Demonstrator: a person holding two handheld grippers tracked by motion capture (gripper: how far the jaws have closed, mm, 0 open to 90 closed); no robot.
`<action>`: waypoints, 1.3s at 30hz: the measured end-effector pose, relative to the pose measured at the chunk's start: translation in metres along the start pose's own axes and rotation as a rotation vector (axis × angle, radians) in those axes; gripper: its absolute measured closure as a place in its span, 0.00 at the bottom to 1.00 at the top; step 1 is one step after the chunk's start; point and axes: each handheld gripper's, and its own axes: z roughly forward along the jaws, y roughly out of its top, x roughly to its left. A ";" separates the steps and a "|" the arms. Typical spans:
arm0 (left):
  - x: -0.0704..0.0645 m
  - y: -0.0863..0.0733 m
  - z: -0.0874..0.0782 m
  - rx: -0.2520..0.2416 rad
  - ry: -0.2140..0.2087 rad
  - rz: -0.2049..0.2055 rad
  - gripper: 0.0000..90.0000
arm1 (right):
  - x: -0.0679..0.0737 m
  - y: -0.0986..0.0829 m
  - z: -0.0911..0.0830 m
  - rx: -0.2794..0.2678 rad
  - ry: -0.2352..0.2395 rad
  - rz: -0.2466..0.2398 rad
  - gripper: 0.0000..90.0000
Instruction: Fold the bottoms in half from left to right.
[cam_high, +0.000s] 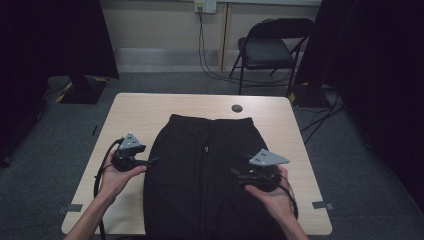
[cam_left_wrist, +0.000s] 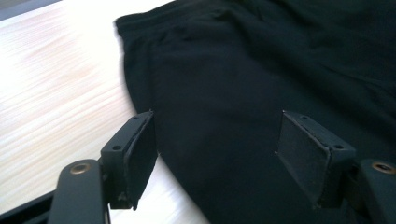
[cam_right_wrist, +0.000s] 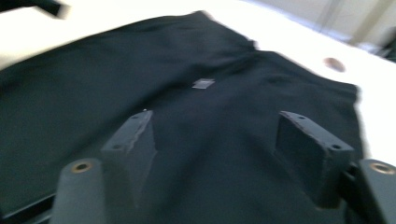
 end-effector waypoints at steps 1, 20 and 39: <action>-0.002 -0.002 0.005 0.010 0.005 0.003 0.31 | 0.006 0.001 0.006 0.010 0.023 -0.009 0.37; -0.001 -0.035 0.042 0.150 -0.074 0.027 0.59 | 0.112 -0.009 0.113 0.212 0.323 -0.110 0.53; -0.047 -0.054 0.019 0.154 -0.091 0.032 0.53 | 0.075 -0.048 0.071 0.250 0.273 -0.147 0.54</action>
